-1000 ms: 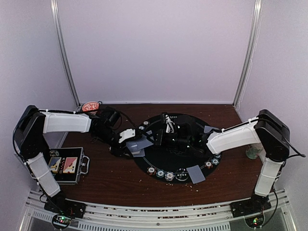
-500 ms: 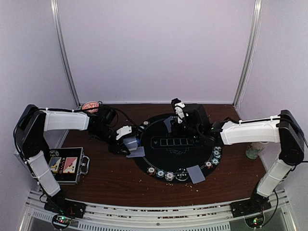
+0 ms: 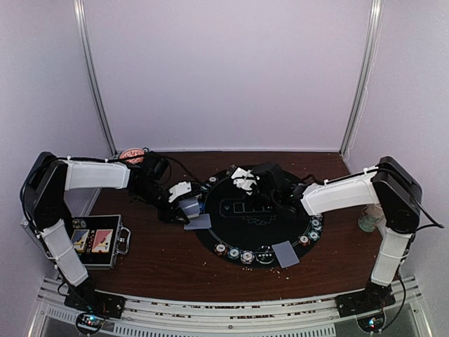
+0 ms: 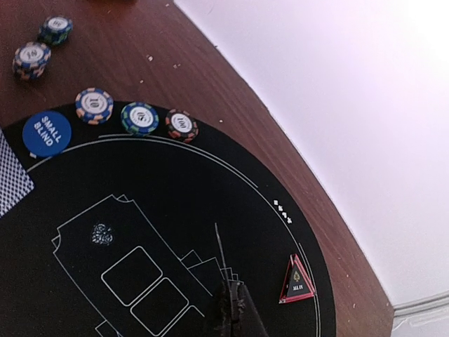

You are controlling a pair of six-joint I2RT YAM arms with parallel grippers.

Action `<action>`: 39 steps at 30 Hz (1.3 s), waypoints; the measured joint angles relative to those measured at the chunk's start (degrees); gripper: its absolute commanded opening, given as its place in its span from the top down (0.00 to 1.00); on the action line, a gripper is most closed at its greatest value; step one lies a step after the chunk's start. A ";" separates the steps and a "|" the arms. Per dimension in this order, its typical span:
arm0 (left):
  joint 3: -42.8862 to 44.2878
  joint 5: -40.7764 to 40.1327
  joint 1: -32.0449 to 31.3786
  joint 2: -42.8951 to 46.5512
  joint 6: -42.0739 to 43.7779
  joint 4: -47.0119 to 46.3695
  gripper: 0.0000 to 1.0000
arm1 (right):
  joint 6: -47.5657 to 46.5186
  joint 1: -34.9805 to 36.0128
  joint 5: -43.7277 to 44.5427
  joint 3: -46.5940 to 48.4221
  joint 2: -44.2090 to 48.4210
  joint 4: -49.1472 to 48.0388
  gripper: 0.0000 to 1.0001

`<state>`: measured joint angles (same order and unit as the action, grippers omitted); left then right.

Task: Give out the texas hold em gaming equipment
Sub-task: Flop the poker card in the community card area.

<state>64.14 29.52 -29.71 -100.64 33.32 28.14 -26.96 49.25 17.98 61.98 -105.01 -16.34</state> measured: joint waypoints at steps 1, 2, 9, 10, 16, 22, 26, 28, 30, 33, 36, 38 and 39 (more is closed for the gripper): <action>0.07 0.07 0.02 -0.04 -0.02 0.00 0.52 | -1.62 0.13 0.02 0.48 -1.09 -0.11 1.00; 0.07 0.11 0.07 -0.07 0.00 0.00 0.52 | -3.41 0.31 0.07 1.25 -2.27 -0.22 1.00; 0.07 0.44 0.11 -0.11 -0.02 0.00 0.52 | -13.94 2.73 1.18 10.23 -11.32 -0.79 1.00; 0.07 0.50 0.11 -0.11 -0.02 0.00 0.52 | -14.99 3.08 1.27 11.39 -12.41 -0.74 1.00; 0.07 0.35 0.81 -0.17 -0.24 1.05 0.52 | -19.50 3.43 1.16 15.41 -16.39 0.00 1.00; 0.07 0.81 0.70 -0.17 -0.24 0.72 0.52 | -22.21 3.65 -0.81 15.78 -17.35 1.99 1.00; 0.07 1.01 0.68 -0.17 -0.26 0.66 0.52 | -22.56 3.65 -1.57 15.61 -17.44 2.10 1.00; 0.07 1.09 0.70 -0.17 -0.24 0.66 0.52 | -22.58 3.58 -2.03 15.08 -17.44 1.97 1.00; 0.07 1.14 0.70 -0.17 -0.24 0.63 0.52 | -22.58 3.45 -2.67 14.38 -17.44 2.05 1.00; 0.07 1.14 0.70 -0.17 -0.24 0.66 0.52 | -22.58 2.95 -3.23 13.38 -17.46 2.64 1.00; 0.07 1.14 0.70 -0.17 -0.24 0.63 0.52 | -22.56 2.45 -3.78 12.61 -17.46 2.86 0.99; 0.07 1.16 0.70 -0.17 -0.24 0.63 0.52 | -22.56 2.19 -4.13 12.17 -17.46 3.06 0.95; 0.07 1.16 0.70 -0.17 -0.26 0.63 0.52 | -22.47 2.08 -4.31 11.98 -17.46 3.10 0.92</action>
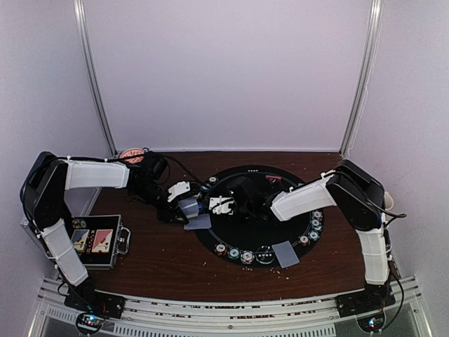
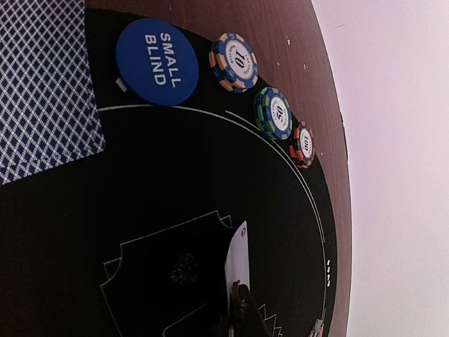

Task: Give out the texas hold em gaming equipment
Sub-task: Flop the poker card in the community card area.

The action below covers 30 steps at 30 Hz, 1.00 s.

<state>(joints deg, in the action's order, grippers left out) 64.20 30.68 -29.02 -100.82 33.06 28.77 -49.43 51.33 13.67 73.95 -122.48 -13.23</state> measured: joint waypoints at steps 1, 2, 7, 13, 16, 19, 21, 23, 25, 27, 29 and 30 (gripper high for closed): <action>0.00 0.00 0.00 0.00 0.02 0.00 0.52 | 0.07 -0.07 -0.17 -0.15 0.00 0.13 0.89; 0.00 0.00 0.00 0.00 0.02 0.00 0.52 | 0.20 -0.13 -0.46 -0.31 0.00 0.22 0.84; 0.00 -0.02 0.00 0.00 0.02 -0.02 0.52 | 0.63 -0.26 -1.75 -0.42 0.00 1.01 0.69; 0.00 0.00 0.00 0.00 0.02 -0.04 0.52 | 1.77 -0.26 -3.37 -0.68 0.00 1.51 0.49; 0.00 0.00 0.00 0.00 0.02 -0.04 0.52 | 2.14 -0.26 -3.61 -1.18 0.26 1.09 0.47; 0.00 0.00 0.00 0.00 0.02 -0.04 0.52 | 2.80 -0.26 -3.87 -2.38 1.33 1.11 0.46; 0.00 0.00 0.00 0.00 0.02 -0.04 0.52 | 3.23 -0.24 -4.09 -3.45 2.29 1.38 0.46; 0.00 0.00 0.00 0.00 0.02 -0.04 0.52 | 3.78 -0.09 -4.26 -4.59 3.58 1.90 0.44; 0.00 0.00 0.00 0.00 0.02 -0.04 0.52 | 4.87 0.35 -4.24 -5.51 5.11 2.38 0.42; 0.00 0.00 0.00 0.00 0.02 -0.07 0.52 | 6.25 0.76 -3.82 -6.82 7.41 2.62 0.39; 0.00 0.02 0.00 0.00 0.02 -0.07 0.52 | 7.98 1.38 -3.13 -8.50 10.69 2.80 0.37; 0.00 0.02 0.00 0.00 0.00 -0.09 0.52 | 9.14 1.64 -2.73 -9.18 12.17 2.86 0.36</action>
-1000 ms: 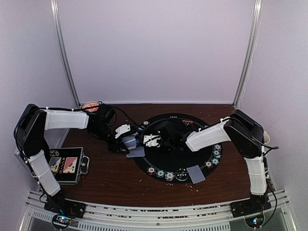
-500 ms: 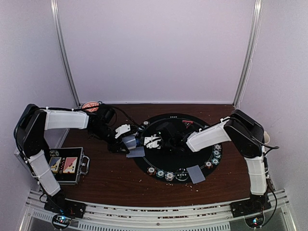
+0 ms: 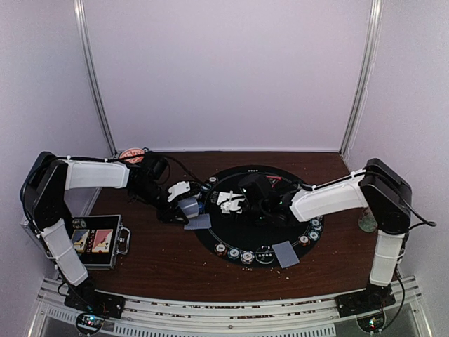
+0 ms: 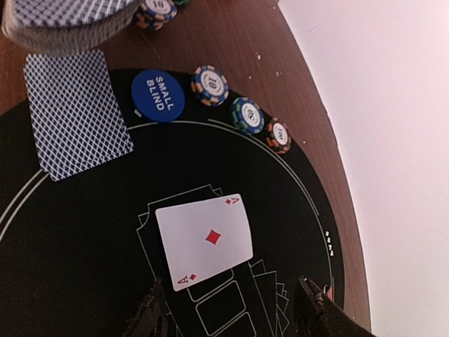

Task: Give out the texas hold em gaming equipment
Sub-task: Flop the poker card in the community card area, then pick up the poker card from the face-down deck piles.

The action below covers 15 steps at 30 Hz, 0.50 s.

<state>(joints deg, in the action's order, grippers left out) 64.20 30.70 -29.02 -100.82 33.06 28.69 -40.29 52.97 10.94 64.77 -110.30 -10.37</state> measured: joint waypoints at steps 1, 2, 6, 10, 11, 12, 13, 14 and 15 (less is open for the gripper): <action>0.00 0.00 0.00 0.00 0.02 0.00 0.52 | 1.38 0.13 0.48 -0.72 1.68 0.02 0.34; 0.00 0.00 0.00 0.00 0.00 0.00 0.52 | 2.84 0.26 1.03 -1.55 3.39 -0.09 0.33; 0.00 0.11 0.00 0.00 0.00 -0.04 0.52 | 9.18 0.76 2.84 -7.43 11.52 -0.61 0.31; 0.00 0.17 0.00 0.00 0.02 -0.07 0.52 | 17.16 0.72 3.56 -10.67 16.83 -0.13 0.27; 0.00 0.17 0.00 0.00 0.00 -0.07 0.52 | 20.22 0.63 3.41 -11.23 18.14 -0.09 0.27; 0.00 0.20 0.00 0.00 0.00 -0.07 0.52 | 23.28 0.61 3.02 -11.50 19.02 -0.07 0.26; 0.00 0.20 0.00 0.00 0.00 -0.04 0.52 | 26.47 0.61 2.36 -11.54 19.71 -0.15 0.26; 0.00 0.20 0.00 0.00 0.02 -0.07 0.52 | 30.69 0.61 1.11 -11.52 20.22 -0.57 0.26; 0.00 0.22 0.00 0.00 0.00 -0.07 0.52 | 34.99 0.59 -0.72 -11.45 20.50 -1.11 0.25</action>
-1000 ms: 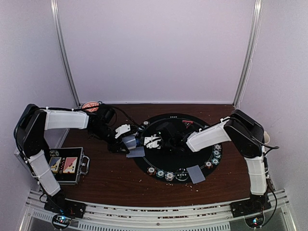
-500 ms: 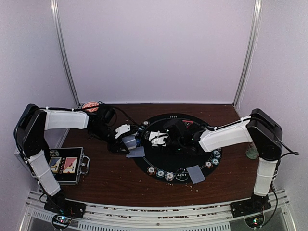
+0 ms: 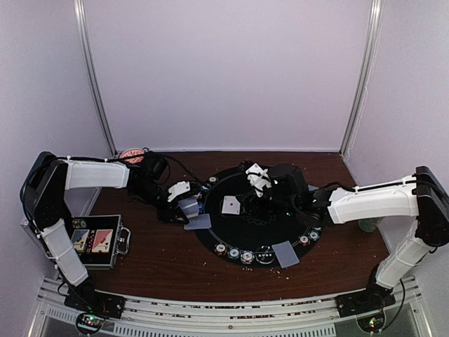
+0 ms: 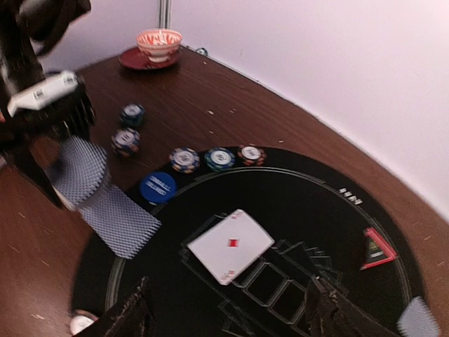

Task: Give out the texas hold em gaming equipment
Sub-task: Pick up the poker card from the face-down deck piles.

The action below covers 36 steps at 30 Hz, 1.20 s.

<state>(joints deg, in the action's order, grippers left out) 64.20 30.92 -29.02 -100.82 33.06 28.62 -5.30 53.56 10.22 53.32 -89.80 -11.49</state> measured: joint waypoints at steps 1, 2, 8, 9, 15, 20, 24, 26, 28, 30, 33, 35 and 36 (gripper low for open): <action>0.00 0.00 0.00 0.00 0.00 0.02 0.52 | 3.45 -0.04 -1.79 0.07 0.02 -0.59 0.26; 0.00 -0.02 0.00 0.00 0.00 0.00 0.52 | 7.28 -0.13 -4.11 0.09 -0.15 -1.51 0.25; 0.00 -0.04 -0.15 0.07 0.00 0.00 0.52 | 31.32 -0.24 -20.44 2.67 -7.93 -11.21 0.28; 0.00 -0.07 -0.28 0.11 -0.02 -0.02 0.52 | 34.40 -0.24 -22.27 3.58 -10.21 -12.92 0.30; 0.00 -0.13 -0.68 0.81 -0.48 -0.04 0.52 | 47.54 -0.24 -29.44 7.15 -20.55 -17.99 0.31; 0.00 -0.02 -0.72 1.20 -0.59 -0.04 0.52 | 51.80 -0.24 -31.15 11.67 -23.45 -19.61 0.36; -0.02 0.00 -0.85 1.40 -0.63 -0.04 0.52 | 53.53 -0.24 -31.91 15.93 -25.59 -20.24 0.41; -0.02 0.00 -0.87 1.86 -0.59 -0.07 0.52 | 53.83 -0.24 -32.52 17.55 -26.97 -20.11 0.42; -0.09 -0.28 -0.94 2.25 -0.59 0.02 0.52 | 54.23 -0.22 -32.92 18.69 -28.11 -20.13 0.43; -0.15 -0.31 -0.94 2.38 -0.61 0.09 0.52 | 54.69 -0.22 -33.53 19.52 -28.72 -19.98 0.44; -0.15 -0.33 -0.94 2.47 -0.61 0.09 0.52 | 54.77 -0.22 -33.59 19.61 -28.76 -19.93 0.44; -0.15 -0.35 -0.94 2.47 -0.61 0.09 0.52 | 54.77 -0.22 -33.59 19.61 -28.76 -19.96 0.44; -0.15 -0.35 -0.94 2.47 -0.61 0.09 0.52 | 54.80 -0.22 -33.59 19.58 -28.76 -20.04 0.44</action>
<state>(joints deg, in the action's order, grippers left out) 64.05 30.57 -29.95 -98.35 32.45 28.71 49.50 53.34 -23.38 72.90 -118.56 -31.53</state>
